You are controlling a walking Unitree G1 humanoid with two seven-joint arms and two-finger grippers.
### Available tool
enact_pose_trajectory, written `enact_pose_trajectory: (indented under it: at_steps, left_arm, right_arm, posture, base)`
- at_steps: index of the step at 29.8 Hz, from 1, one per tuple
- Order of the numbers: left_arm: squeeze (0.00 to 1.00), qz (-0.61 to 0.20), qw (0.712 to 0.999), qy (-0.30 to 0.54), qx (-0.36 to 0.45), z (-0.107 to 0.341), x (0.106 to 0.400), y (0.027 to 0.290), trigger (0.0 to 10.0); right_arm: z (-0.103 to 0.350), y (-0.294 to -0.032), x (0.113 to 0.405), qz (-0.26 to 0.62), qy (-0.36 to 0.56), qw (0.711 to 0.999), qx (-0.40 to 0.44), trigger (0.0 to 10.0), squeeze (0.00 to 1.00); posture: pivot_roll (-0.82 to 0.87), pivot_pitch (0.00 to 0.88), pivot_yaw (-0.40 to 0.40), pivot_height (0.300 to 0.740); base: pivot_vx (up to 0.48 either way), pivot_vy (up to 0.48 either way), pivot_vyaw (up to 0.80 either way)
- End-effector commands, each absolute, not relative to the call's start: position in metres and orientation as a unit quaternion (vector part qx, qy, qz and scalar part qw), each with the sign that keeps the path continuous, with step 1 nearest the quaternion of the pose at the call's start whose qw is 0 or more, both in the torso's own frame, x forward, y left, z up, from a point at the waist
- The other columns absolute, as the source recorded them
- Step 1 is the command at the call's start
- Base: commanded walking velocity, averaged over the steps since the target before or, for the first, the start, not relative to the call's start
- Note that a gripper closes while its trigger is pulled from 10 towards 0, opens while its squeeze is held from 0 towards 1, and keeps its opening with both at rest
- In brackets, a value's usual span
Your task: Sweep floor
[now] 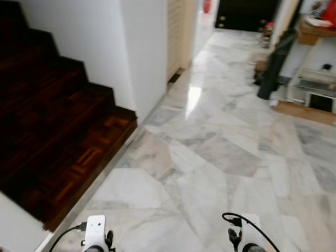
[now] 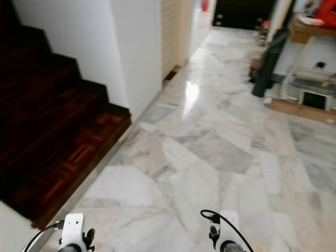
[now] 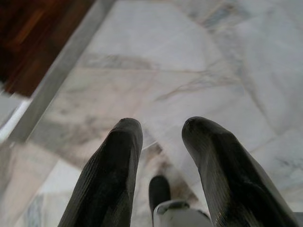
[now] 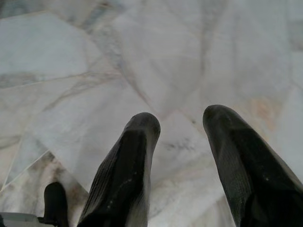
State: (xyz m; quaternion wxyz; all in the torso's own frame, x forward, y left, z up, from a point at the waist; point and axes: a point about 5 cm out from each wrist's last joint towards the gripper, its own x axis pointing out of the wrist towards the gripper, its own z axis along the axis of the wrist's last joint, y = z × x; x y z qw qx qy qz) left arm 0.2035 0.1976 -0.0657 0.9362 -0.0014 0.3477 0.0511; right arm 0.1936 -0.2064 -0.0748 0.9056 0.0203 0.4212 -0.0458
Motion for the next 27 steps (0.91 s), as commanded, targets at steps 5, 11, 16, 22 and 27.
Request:
enact_pose_trajectory:
  at_steps: [5,11,16,22,27]
  left_arm:
    - [0.0,0.046,0.939,0.34,0.002,-0.062,0.209,0.198,10.0]
    - [0.0,0.048,0.94,0.337,0.0,-0.062,0.21,0.199,10.0]
    - [0.0,0.047,0.94,0.339,0.001,-0.062,0.209,0.199,10.0]
    - [0.0,0.042,0.939,0.341,0.01,-0.062,0.208,0.204,10.0]
    - [0.0,0.04,0.94,0.338,0.013,-0.06,0.211,0.206,10.0]
  right_arm:
    - [-0.078,-0.191,0.194,-0.039,0.43,0.902,0.026,10.0,0.0]
    - [-0.08,-0.174,0.194,-0.028,0.433,0.901,0.024,10.0,0.0]
    - [-0.08,-0.172,0.195,-0.03,0.435,0.9,0.02,10.0,0.0]
    - [-0.078,-0.177,0.197,-0.037,0.436,0.899,0.021,10.0,0.0]
    - [-0.077,-0.202,0.193,-0.054,0.441,0.896,0.022,10.0,0.0]
  posture:
    - [-0.02,0.0,-0.01,0.74]
    - [-0.02,0.0,-0.012,0.74]
    - [-0.01,0.0,-0.006,0.74]
    - [-0.01,0.0,0.013,0.74]
    - [-0.02,0.0,0.026,0.74]
  base:
    - [0.0,0.0,-0.79]
    - [0.0,0.0,-0.79]
    - [0.0,0.0,-0.79]
    - [0.0,0.0,-0.79]
    - [0.0,0.0,-0.79]
